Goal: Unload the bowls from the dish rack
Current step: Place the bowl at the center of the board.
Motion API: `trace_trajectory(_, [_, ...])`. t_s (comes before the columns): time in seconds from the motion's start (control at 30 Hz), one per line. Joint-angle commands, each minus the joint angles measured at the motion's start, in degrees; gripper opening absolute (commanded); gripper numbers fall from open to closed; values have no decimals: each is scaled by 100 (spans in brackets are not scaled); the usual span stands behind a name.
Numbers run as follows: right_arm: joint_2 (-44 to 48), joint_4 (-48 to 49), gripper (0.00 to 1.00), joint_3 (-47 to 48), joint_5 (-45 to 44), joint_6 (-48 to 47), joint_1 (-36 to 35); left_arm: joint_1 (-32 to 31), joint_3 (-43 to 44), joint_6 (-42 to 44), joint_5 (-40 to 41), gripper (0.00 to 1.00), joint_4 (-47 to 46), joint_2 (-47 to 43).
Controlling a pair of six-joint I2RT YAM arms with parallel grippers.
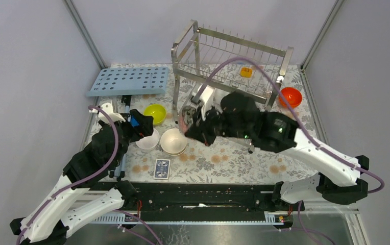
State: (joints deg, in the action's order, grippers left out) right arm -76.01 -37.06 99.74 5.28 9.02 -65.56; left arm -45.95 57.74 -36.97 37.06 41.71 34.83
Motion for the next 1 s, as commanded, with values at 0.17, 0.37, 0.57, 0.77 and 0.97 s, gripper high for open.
trace_trajectory(0.17, [1164,395,0,-2560,-1939,-619,-989,33,122,443,-1284,99,-838,27])
trace_trajectory(0.37, [1534,481,0,-3764,-2695,-815,-1486,34,-113,397,-2789,99,-951,363])
trace_trajectory(0.57, [1484,550,0,-4233,-3539,-1224,-2233,25,-165,321,-4291,92,-836,888])
trace_trajectory(0.77, [1130,445,0,-4253,-3867,-1688,-2865,-210,-342,271,-4898,90,-921,1136])
trace_trajectory(0.97, [551,11,0,-4092,-3815,-1964,-3108,-1518,-429,123,-3805,89,-818,1561])
